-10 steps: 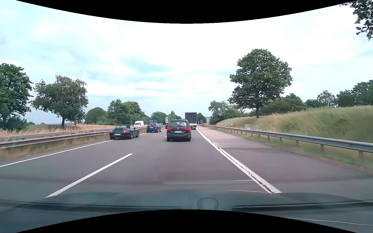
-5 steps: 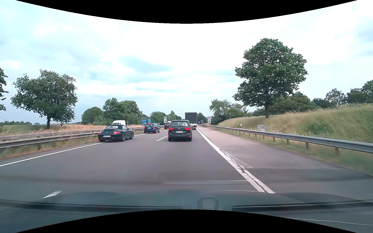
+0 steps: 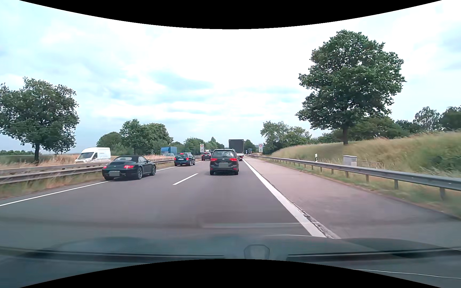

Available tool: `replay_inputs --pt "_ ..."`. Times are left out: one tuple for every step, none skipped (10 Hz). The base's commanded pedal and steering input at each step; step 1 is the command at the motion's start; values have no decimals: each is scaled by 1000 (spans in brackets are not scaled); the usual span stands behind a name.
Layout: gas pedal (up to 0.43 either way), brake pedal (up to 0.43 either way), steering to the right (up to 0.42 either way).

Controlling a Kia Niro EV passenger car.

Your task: Follow the waypoints while adhering to traffic rules and regulations

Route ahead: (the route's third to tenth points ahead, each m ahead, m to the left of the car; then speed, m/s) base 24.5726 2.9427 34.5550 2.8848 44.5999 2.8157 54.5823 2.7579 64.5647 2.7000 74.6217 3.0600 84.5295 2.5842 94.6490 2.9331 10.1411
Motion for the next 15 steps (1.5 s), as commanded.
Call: replay_inputs --pt "98 0 -3" --pt "110 0 -3" --pt "110 0 -3" --pt "110 0 -3" --pt "110 0 -3" --pt "110 0 -3" --pt "110 0 -3" --pt "110 0 -3" --pt "110 0 -3" --pt "110 0 -3" --pt "110 0 -3" --pt "110 0 -3" --pt "110 0 -3" --pt "110 0 -3" --pt "110 0 -3"
